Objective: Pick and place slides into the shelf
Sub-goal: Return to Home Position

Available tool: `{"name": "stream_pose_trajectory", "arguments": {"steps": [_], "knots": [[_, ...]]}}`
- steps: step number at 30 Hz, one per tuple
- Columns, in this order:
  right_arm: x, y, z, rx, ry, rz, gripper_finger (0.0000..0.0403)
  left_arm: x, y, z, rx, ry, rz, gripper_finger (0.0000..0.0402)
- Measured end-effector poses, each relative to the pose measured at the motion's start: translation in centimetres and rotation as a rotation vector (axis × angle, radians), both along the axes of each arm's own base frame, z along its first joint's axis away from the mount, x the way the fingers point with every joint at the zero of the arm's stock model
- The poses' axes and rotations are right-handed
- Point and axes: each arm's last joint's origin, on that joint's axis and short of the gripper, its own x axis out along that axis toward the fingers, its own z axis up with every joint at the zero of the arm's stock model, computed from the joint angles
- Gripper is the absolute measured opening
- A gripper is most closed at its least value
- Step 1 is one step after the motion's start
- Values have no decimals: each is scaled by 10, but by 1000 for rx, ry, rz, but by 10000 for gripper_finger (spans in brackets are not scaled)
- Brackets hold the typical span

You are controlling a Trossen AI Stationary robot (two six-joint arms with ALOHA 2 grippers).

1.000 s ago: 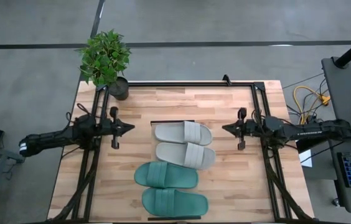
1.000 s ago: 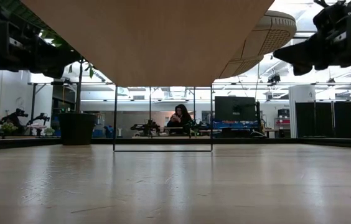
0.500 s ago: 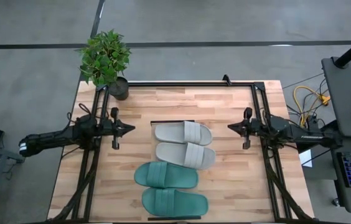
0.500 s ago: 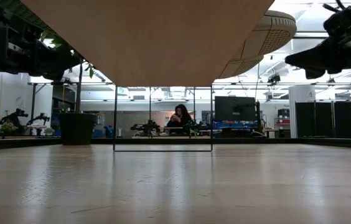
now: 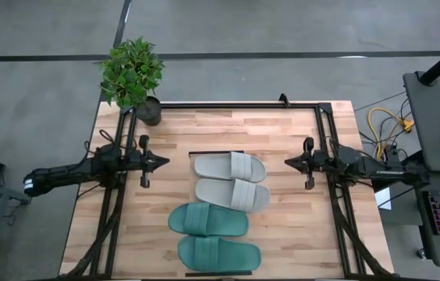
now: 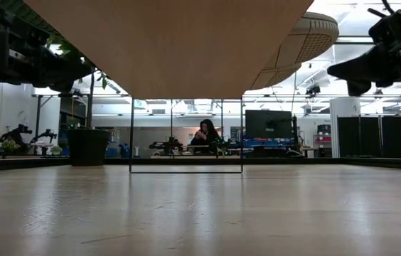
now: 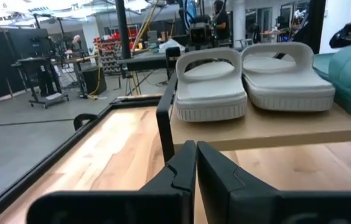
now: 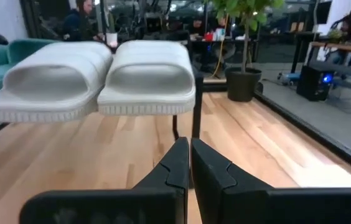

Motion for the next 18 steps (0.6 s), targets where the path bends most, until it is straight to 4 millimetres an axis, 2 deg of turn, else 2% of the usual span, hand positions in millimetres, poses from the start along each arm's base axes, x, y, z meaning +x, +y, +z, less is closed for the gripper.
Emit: {"name": "stream_pose_trajectory", "arguments": {"steps": [6,18], "knots": [[3,0,-5,3,54,16,9,0,-2,-1,-9,11,-87,0],[5,0,-6,-47,79,18,9,1,-2,-2,-15,25,-86,0]]}}
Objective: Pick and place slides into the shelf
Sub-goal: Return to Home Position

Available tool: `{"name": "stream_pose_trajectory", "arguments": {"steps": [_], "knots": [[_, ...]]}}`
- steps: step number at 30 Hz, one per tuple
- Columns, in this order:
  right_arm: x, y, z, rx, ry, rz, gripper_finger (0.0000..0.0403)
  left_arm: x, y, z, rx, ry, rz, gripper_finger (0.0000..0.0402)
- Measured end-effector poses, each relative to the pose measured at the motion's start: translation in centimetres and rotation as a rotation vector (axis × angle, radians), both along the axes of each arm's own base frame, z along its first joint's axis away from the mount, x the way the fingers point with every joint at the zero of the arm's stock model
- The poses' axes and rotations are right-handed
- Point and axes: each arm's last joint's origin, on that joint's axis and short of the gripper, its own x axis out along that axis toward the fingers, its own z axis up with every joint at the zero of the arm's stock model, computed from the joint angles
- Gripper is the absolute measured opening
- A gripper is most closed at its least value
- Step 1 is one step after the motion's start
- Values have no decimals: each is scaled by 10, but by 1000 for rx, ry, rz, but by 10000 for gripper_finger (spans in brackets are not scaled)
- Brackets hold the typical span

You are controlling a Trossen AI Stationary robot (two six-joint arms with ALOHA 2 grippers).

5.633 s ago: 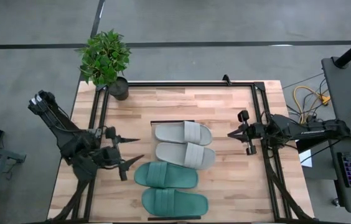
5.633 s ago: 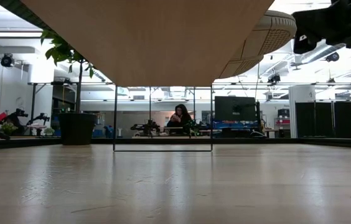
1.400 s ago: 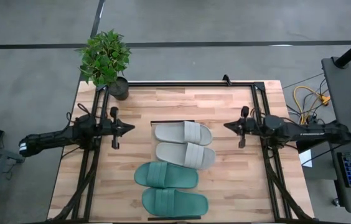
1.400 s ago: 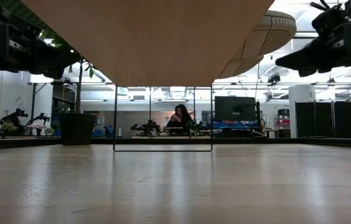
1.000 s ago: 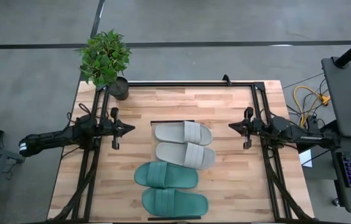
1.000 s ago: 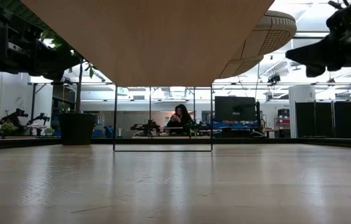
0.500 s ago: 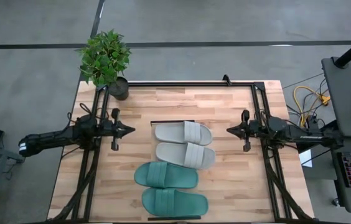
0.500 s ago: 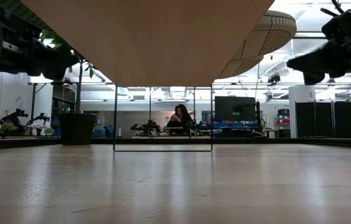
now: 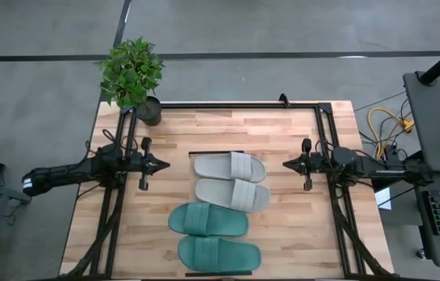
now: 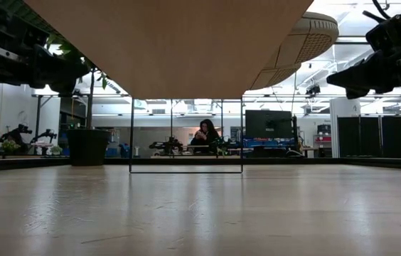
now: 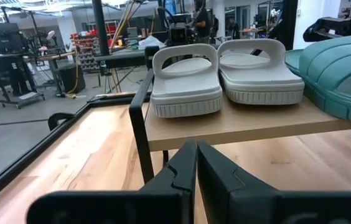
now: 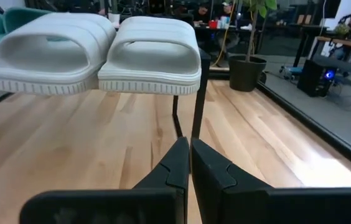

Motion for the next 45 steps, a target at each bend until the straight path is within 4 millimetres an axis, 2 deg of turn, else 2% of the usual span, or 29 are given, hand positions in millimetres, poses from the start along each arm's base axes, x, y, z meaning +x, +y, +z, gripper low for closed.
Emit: {"name": "stream_pose_trajectory", "arguments": {"steps": [6,16,21,25,28,32,45], "knots": [[0,0,0,-87,6,-2,8,0,0,-1,-1,8,0,0],[0,0,0,-77,4,-3,8,0,0,0,-1,5,0,0],[0,0,0,-34,1,-7,9,0,0,0,0,2,0,0],[0,0,0,72,-6,-18,8,0,0,0,0,4,3,0],[0,0,0,119,-10,-22,9,1,3,1,10,-6,111,0],[0,0,0,126,-9,-23,8,0,5,0,13,3,167,0],[0,0,0,126,-6,-23,8,1,5,0,12,5,168,0]]}}
